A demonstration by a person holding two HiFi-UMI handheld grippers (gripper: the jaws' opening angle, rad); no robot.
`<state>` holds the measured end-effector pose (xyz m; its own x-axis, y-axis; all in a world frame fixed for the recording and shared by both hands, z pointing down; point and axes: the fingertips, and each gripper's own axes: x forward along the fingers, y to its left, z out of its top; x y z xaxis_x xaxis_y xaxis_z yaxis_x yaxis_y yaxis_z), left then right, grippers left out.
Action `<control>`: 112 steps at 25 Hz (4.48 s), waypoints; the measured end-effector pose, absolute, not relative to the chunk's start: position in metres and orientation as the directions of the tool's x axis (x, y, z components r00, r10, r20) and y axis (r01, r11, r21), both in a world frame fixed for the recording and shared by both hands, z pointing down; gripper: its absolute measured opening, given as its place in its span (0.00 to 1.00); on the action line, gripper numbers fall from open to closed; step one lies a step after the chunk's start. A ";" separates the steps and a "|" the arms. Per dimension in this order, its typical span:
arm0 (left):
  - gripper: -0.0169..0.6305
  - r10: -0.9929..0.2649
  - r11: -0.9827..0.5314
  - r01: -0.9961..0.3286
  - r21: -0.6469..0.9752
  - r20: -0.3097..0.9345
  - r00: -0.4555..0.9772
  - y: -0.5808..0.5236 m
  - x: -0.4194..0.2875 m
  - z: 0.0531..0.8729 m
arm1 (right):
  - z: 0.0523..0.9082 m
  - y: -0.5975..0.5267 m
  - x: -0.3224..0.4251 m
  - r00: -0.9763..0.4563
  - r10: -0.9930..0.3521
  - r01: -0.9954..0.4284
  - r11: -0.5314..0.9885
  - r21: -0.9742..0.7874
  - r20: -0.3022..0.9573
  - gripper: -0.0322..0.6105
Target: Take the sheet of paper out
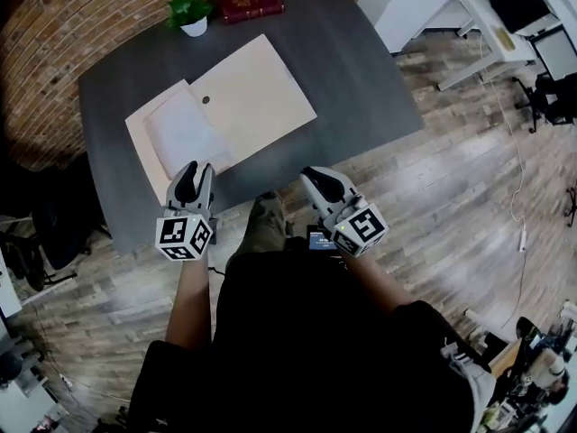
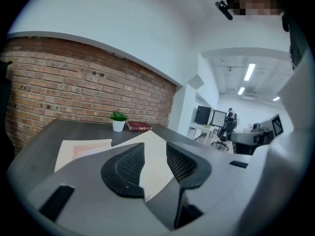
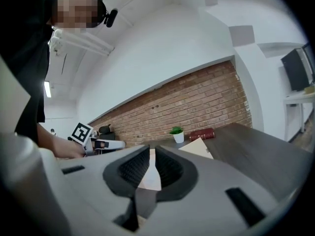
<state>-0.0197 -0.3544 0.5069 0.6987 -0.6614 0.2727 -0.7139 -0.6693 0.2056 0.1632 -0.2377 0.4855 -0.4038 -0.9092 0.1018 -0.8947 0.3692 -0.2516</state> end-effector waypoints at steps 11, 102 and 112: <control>0.23 -0.579 -0.573 -0.777 0.259 0.544 0.608 -0.478 -0.013 0.588 | 0.487 -0.376 0.169 -0.512 -0.837 -0.855 0.474 -0.211 0.195 0.11; 0.02 -0.852 -0.471 -0.798 0.376 0.037 0.521 -0.358 0.022 0.370 | 0.411 -0.344 0.276 -0.667 -0.745 -0.731 0.654 -0.197 0.005 0.11; 0.02 -0.894 -0.398 -0.817 0.418 0.024 0.448 -0.229 -0.071 0.406 | 0.409 -0.237 0.237 -0.628 -0.778 -0.769 0.619 -0.156 0.010 0.11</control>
